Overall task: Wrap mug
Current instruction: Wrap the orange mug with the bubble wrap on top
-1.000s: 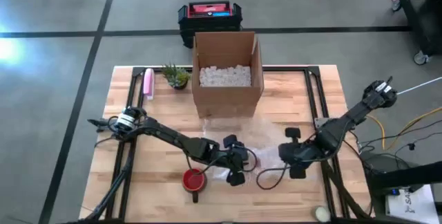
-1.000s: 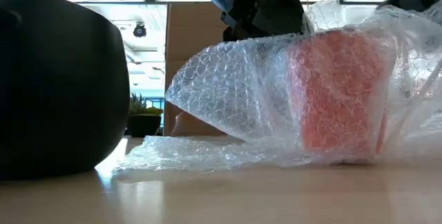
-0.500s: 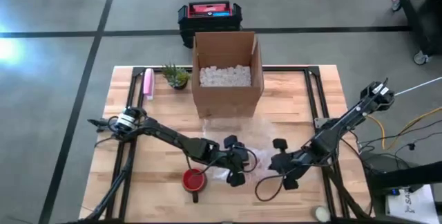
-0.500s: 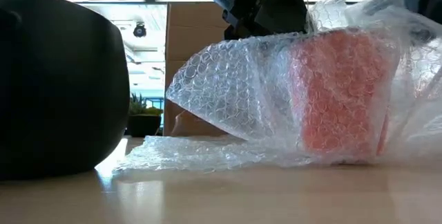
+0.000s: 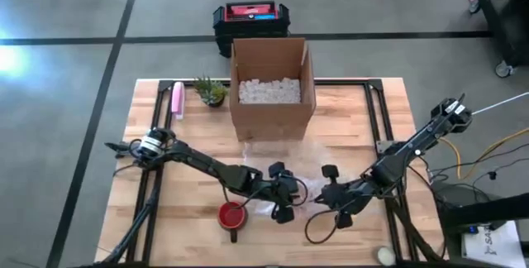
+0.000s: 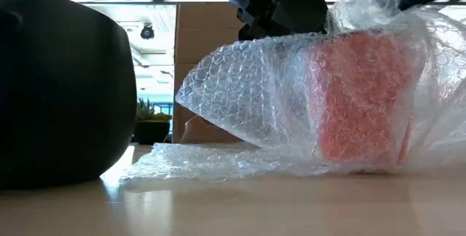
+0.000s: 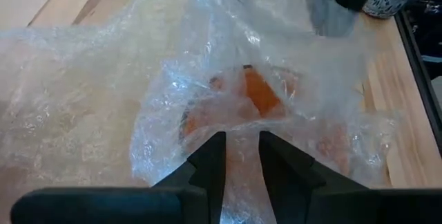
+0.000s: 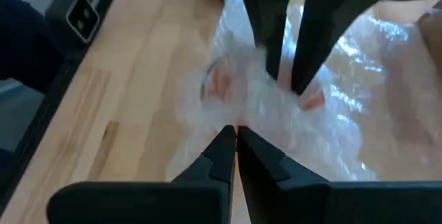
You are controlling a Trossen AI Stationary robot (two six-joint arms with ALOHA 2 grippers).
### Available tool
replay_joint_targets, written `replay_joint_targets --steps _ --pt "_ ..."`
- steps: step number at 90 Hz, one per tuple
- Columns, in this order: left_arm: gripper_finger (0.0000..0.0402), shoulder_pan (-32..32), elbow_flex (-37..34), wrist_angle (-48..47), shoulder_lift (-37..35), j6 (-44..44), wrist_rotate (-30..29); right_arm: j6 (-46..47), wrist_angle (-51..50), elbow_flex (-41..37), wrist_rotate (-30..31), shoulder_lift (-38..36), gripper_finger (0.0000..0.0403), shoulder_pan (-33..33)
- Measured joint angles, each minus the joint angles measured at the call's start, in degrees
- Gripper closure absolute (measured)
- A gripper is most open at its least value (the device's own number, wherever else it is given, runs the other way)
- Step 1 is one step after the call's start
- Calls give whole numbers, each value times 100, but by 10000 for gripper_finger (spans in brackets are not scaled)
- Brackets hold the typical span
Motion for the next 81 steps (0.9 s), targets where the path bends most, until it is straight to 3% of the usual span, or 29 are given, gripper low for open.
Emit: replay_joint_targets --steps 37,62,81 --pt "326 -9 0 79 -4 2 39 -473 132 276 4 113 401 -200" --pt "326 -9 -15 -44 -7 8 114 -1013 -41 828 -33 1393 401 -507" --pt "326 -26 -20 -178 -226 -170 210 -1404 -1016 1739 -61 2349 401 -546"
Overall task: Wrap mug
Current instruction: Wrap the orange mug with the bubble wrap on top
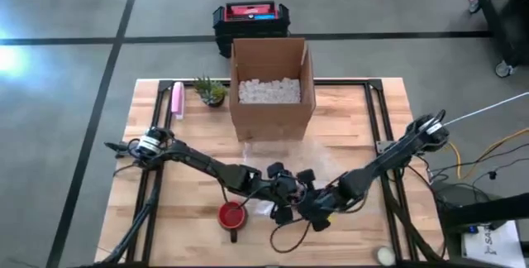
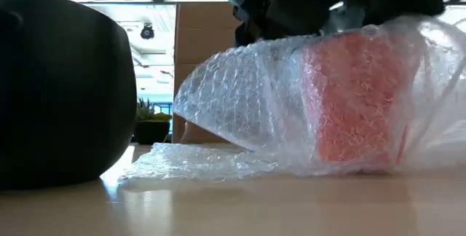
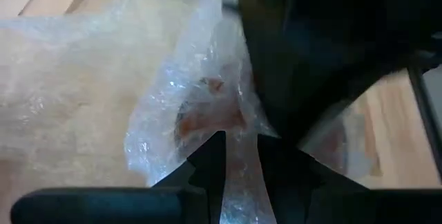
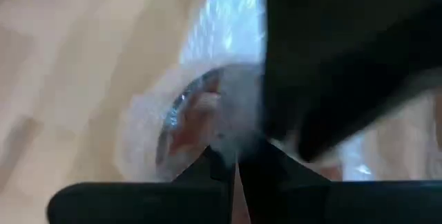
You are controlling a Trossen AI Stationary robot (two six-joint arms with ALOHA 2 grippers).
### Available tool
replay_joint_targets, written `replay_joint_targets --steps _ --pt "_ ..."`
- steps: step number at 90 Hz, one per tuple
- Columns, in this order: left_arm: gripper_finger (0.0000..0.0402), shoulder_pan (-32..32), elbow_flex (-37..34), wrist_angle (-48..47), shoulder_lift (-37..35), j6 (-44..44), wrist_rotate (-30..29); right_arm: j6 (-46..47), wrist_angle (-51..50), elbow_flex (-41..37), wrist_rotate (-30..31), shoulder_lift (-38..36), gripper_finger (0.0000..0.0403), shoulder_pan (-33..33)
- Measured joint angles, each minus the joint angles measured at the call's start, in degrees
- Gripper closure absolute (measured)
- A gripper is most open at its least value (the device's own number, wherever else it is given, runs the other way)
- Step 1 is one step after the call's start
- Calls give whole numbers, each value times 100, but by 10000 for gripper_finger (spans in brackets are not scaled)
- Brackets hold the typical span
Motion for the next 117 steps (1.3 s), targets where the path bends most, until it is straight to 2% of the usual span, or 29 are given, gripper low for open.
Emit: replay_joint_targets --steps 23,38,57,65,77,96,117 --pt "327 -96 20 34 -139 68 447 -52 -278 248 -8 411 401 6" --pt "326 -54 20 234 152 91 448 -38 -284 219 -47 337 401 -10" --pt "326 -40 20 202 180 143 231 123 -313 211 -158 289 401 -42" --pt "326 -25 22 183 182 136 202 273 -503 262 -442 194 401 -45" --pt "326 -16 24 191 191 124 171 644 -909 296 -899 -175 401 40" --pt "326 -18 22 196 180 138 171 990 -1201 189 -963 -1012 401 158" --pt "326 -18 22 210 178 151 171 1582 -1205 -687 -839 -2024 401 196"
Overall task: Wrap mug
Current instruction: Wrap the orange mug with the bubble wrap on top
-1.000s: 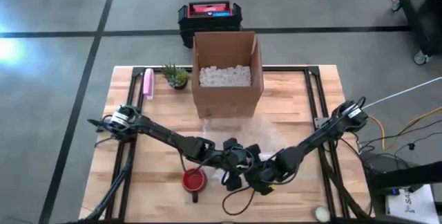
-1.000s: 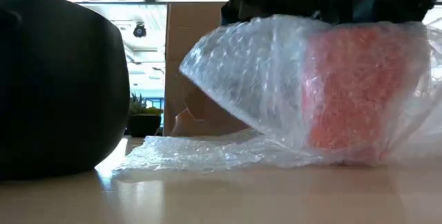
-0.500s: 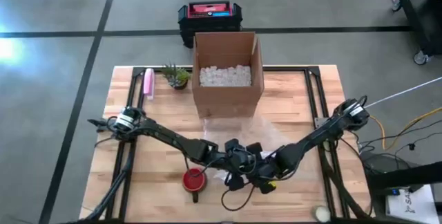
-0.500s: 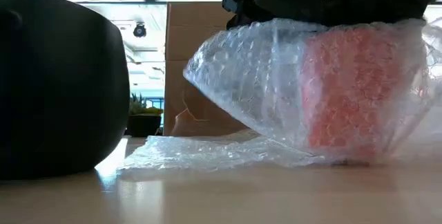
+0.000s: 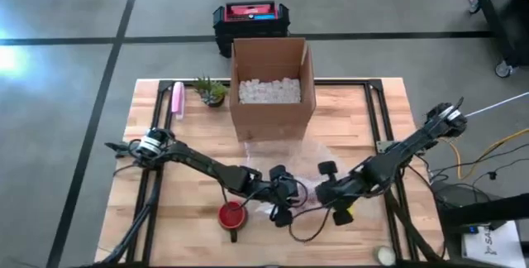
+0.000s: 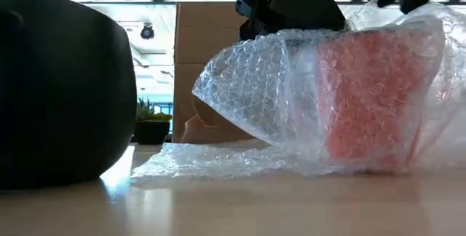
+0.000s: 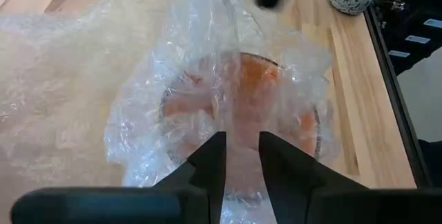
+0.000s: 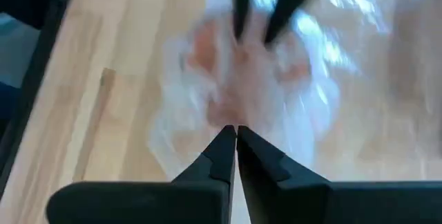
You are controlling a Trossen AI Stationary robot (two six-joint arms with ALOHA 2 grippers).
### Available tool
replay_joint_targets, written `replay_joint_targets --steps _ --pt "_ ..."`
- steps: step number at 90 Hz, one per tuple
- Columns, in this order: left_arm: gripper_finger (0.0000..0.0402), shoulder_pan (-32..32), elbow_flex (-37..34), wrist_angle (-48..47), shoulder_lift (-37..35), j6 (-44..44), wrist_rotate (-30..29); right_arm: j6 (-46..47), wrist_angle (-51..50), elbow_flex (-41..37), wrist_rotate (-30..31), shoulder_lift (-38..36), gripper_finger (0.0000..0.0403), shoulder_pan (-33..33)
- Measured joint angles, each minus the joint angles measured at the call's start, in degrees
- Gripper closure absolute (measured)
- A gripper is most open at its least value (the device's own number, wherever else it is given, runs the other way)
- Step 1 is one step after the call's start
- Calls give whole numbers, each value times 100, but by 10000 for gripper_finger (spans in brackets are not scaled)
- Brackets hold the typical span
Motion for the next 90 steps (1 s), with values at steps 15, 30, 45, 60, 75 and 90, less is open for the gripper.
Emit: replay_joint_targets --steps 15,30,45,60,75,90 --pt "326 -2 0 18 -4 2 0 513 505 -1030 213 -611 401 93" --pt "326 -2 0 62 -9 1 4 559 1804 -1682 301 -694 401 108" --pt "326 -2 0 95 -9 -14 7 137 2825 -1638 305 -337 401 108" --pt "326 -2 0 108 -11 -15 9 -200 2949 -1327 290 45 401 88" --pt "326 -2 0 114 -11 -9 9 -498 2647 -771 289 404 401 -29" --pt "326 2 0 143 4 -2 9 -701 1790 -125 462 617 401 -148"
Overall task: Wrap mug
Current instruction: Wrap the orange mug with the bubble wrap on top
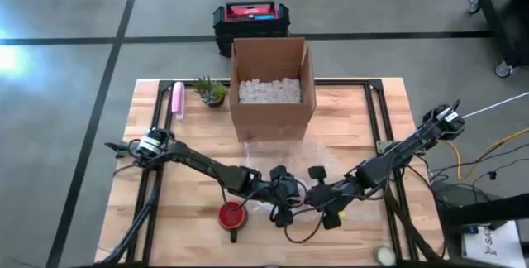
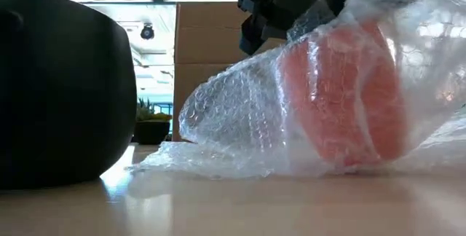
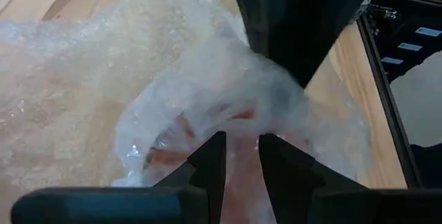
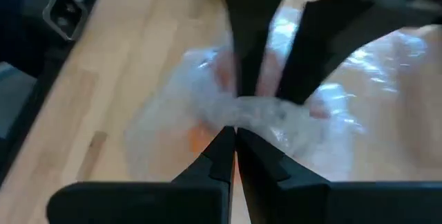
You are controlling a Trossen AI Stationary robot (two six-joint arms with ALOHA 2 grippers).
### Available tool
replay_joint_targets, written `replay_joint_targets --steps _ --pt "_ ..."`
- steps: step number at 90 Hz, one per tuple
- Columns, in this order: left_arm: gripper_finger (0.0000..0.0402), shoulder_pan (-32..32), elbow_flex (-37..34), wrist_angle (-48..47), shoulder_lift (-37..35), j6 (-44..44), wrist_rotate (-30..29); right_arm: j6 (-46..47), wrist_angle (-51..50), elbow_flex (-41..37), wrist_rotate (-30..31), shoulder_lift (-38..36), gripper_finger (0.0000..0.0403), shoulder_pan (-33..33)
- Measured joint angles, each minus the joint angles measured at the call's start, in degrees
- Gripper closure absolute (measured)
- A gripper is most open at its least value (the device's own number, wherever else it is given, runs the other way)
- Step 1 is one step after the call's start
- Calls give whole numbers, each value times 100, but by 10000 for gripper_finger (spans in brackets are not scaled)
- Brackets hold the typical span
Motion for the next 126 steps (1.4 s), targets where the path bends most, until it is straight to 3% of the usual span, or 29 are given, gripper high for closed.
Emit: replay_joint_targets --steps 38,74,99,126 --pt "326 -84 285 -599 -416 -239 -9 29 -105 113 -220 868 401 -97" --pt "326 7 188 -556 145 -234 31 -120 -237 266 -231 792 401 -271" --pt "326 31 192 -546 173 -230 2 -133 -1001 593 -256 650 401 -282" --pt "326 31 192 -515 179 -228 48 27 -1199 459 -200 -139 401 -164"
